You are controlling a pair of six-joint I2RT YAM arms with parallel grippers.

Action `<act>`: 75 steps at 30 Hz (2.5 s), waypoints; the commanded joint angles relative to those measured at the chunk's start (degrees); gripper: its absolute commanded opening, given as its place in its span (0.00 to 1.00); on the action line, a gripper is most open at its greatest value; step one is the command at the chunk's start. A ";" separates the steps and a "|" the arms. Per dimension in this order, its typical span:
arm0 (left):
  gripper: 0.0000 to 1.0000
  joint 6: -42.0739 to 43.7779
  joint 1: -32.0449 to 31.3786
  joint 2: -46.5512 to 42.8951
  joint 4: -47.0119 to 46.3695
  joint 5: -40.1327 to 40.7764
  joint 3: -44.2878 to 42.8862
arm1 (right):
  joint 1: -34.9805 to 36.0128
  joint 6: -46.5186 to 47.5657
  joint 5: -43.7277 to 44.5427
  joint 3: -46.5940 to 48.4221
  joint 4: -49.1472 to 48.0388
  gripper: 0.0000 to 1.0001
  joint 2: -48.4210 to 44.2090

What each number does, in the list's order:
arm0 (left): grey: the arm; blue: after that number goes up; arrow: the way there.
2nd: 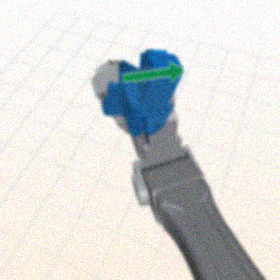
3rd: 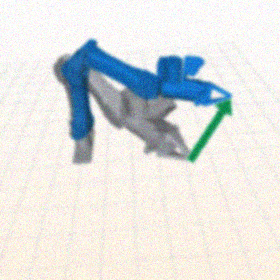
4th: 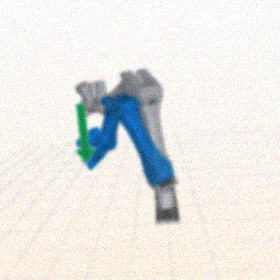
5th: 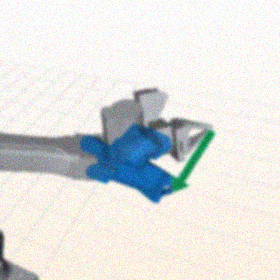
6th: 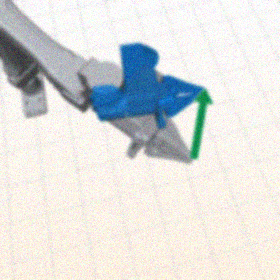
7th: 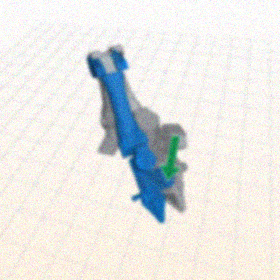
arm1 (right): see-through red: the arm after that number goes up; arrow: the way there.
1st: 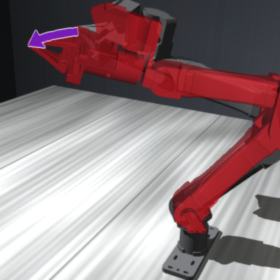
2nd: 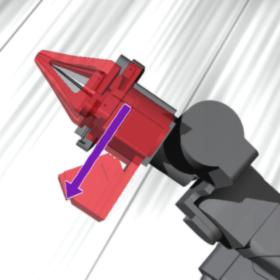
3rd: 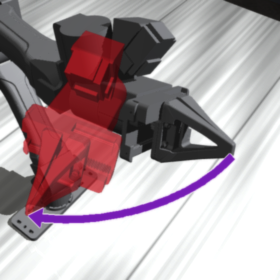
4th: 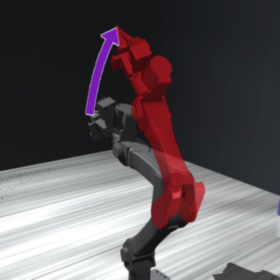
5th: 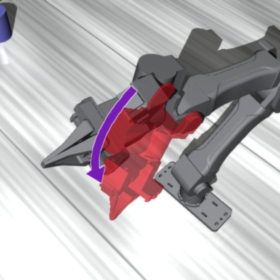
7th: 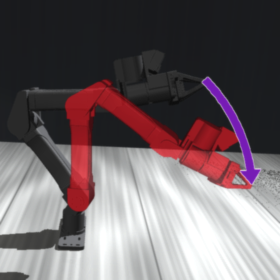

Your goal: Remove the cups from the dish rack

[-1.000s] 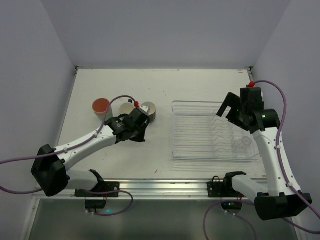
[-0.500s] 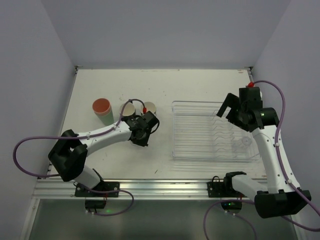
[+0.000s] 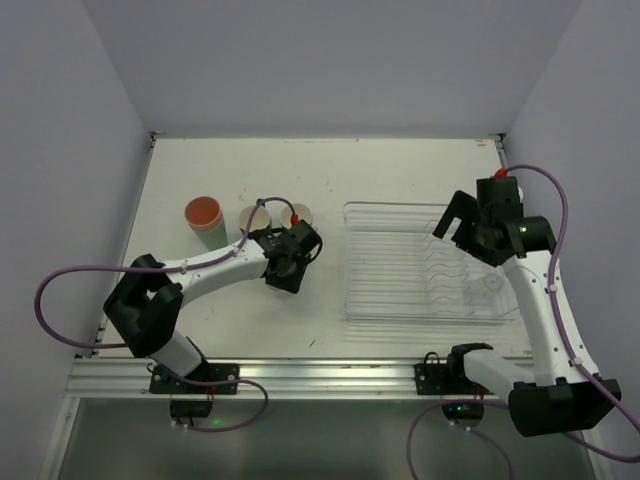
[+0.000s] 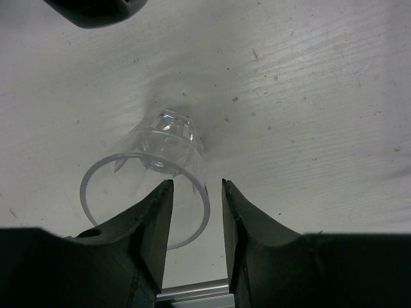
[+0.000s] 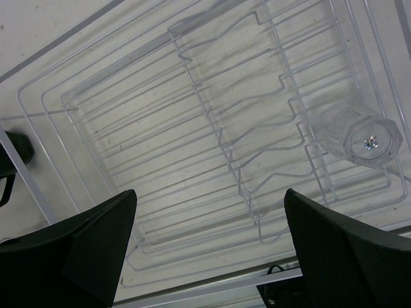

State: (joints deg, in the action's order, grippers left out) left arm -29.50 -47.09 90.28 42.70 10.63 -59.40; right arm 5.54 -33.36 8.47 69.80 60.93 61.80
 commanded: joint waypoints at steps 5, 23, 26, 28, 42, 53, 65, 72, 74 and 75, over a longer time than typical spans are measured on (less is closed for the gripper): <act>0.50 -1.35 -0.46 -2.47 -0.69 3.95 -3.62 | -0.27 -1.17 3.04 -1.24 -0.55 0.99 -0.98; 0.65 -0.83 -2.39 -13.02 0.37 1.59 -15.74 | -8.88 -30.26 20.10 -6.25 14.74 0.99 0.77; 0.65 -0.83 -2.48 -12.50 0.19 -0.26 -16.62 | -9.05 -30.18 20.01 -10.45 11.69 0.99 0.34; 0.65 -1.09 -2.92 -11.71 0.28 -1.05 -16.80 | -10.19 -30.62 21.14 -12.40 10.80 0.99 0.08; 0.65 -4.43 -8.54 -8.55 0.81 -1.58 -18.03 | -16.52 -27.64 22.47 -18.65 1.13 0.99 0.42; 0.65 -3.99 -9.16 -5.65 1.25 -1.14 -19.27 | -19.34 -24.12 20.01 -19.18 -6.69 0.99 8.41; 0.66 -3.02 -9.16 -3.62 0.11 -1.05 -19.00 | -19.43 -20.26 18.16 -20.22 -14.51 0.75 12.64; 0.66 -2.94 -9.16 -2.65 -0.60 -1.67 -18.56 | -19.43 -19.37 19.39 -20.85 -16.10 0.23 12.73; 0.66 -3.02 -9.16 -2.83 -0.68 -1.58 -18.56 | -19.43 -19.37 19.57 -20.41 -15.49 0.05 12.64; 0.66 -3.02 -9.16 -3.00 -0.69 -1.58 -18.65 | -19.43 -19.37 19.65 -20.06 -15.14 0.00 12.38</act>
State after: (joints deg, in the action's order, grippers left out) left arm -32.40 -55.94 87.57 43.18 9.17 -76.51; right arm -13.56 -52.69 25.91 49.41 47.29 74.24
